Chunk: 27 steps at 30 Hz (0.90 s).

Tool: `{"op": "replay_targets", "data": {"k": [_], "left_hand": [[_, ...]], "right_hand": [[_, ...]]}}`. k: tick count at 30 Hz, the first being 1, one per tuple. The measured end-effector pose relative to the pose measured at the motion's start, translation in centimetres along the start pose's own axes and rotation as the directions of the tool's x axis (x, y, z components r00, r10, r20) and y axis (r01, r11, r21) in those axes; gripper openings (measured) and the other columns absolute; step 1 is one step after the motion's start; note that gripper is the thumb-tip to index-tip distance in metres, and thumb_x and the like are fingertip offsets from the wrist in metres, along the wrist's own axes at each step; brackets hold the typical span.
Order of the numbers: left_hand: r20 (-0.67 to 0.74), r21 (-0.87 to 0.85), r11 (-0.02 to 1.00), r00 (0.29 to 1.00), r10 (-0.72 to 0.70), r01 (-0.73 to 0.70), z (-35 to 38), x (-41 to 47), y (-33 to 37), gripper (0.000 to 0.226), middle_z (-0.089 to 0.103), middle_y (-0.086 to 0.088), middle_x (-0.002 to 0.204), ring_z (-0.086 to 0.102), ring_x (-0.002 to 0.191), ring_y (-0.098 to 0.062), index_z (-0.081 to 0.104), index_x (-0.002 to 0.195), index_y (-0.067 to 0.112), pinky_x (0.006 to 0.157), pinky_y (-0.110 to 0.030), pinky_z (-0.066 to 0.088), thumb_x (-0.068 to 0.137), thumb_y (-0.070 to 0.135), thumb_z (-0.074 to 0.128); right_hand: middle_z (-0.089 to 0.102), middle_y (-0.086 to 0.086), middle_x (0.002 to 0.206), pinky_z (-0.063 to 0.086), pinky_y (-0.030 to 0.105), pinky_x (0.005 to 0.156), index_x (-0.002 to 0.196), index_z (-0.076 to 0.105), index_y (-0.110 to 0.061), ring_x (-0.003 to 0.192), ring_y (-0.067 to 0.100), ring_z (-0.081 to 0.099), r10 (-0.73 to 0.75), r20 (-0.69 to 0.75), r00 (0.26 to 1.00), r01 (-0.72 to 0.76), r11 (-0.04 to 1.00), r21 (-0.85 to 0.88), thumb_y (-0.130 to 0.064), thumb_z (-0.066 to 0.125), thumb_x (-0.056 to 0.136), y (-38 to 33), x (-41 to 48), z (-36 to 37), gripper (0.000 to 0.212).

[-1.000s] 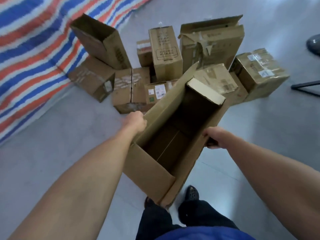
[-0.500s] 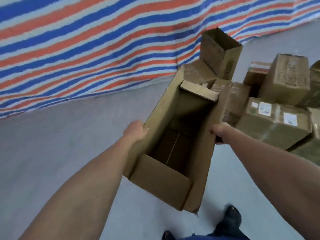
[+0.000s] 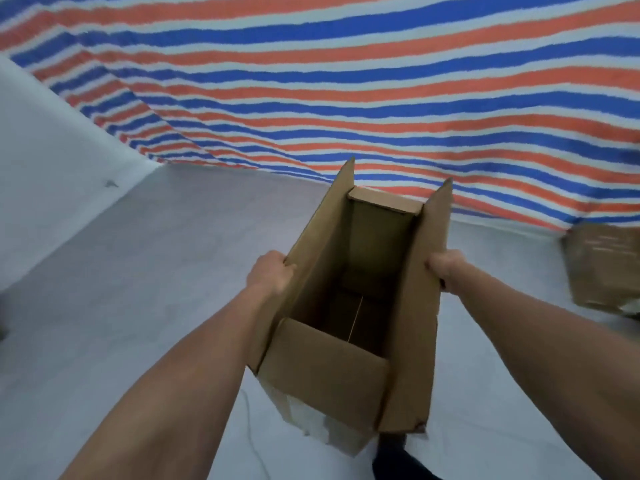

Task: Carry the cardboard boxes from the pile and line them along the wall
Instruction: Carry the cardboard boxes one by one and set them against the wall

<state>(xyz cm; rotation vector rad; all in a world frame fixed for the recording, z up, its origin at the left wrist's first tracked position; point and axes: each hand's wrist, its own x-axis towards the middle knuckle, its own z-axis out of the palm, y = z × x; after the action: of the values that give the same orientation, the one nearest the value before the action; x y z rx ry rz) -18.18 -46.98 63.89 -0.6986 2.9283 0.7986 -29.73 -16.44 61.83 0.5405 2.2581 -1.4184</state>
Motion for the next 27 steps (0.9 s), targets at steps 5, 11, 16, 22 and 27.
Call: {"op": "replay_targets", "data": {"k": [5,11,16,22,27], "left_hand": [[-0.061,-0.035,0.986,0.984,-0.167,0.165,-3.8,8.1,-5.5,0.020,0.061,0.000,0.083,0.059,0.075,-0.017,0.061,0.091,0.017,0.073,-0.033,0.051,0.098,0.033,0.051],[-0.150,-0.105,0.942,0.931,-0.332,0.319,-8.5,15.4,-11.1,0.025,0.065,-0.006,0.086,0.063,0.078,-0.022,0.066,0.091,0.012,0.077,-0.039,0.056,0.096,0.031,0.051],[-0.212,-0.239,0.846,0.824,-0.525,0.477,-11.7,17.3,-19.6,0.030,0.065,-0.007,0.086,0.064,0.078,-0.023,0.065,0.092,0.010,0.073,-0.036,0.056,0.097,0.036,0.052],[-0.260,-0.286,0.748,0.703,-0.662,0.599,-17.4,21.5,-32.3,0.025,0.065,-0.008,0.089,0.063,0.082,-0.025,0.063,0.089,0.011,0.075,-0.035,0.053,0.097,0.033,0.053],[-0.259,-0.296,0.698,0.648,-0.716,0.652,-24.5,25.5,-41.9,0.029,0.065,-0.007,0.095,0.061,0.084,-0.022,0.066,0.099,0.008,0.073,-0.032,0.048,0.096,0.035,0.054]], "right_hand": [[0.060,0.021,0.112,0.055,0.044,0.078,0.116,0.052,0.002,0.098,0.036,0.061,-0.056,0.132,0.990,0.064,0.996,-0.057,-0.015,0.048,0.100,-9.1,7.3,9.7,0.024],[0.061,0.021,0.111,0.055,0.045,0.086,0.106,0.050,-0.001,0.095,0.035,0.061,-0.085,0.272,0.959,0.121,0.986,-0.116,-0.015,0.045,0.101,-20.4,13.4,20.8,0.016],[0.064,0.026,0.117,0.051,0.059,0.093,0.101,0.055,0.000,0.105,0.037,0.066,-0.098,0.428,0.899,0.206,0.955,-0.215,-0.015,0.049,0.099,-28.1,15.3,33.7,0.017],[0.059,0.027,0.126,0.049,0.060,0.095,0.119,0.056,0.001,0.114,0.038,0.062,-0.070,0.562,0.824,0.275,0.917,-0.289,-0.017,0.045,0.101,-34.1,15.1,52.1,0.028],[0.053,0.028,0.134,0.047,0.062,0.096,0.131,0.051,0.005,0.124,0.039,0.054,-0.065,0.595,0.801,0.333,0.874,-0.353,-0.010,0.043,0.102,-39.9,11.7,64.7,0.034]]}}
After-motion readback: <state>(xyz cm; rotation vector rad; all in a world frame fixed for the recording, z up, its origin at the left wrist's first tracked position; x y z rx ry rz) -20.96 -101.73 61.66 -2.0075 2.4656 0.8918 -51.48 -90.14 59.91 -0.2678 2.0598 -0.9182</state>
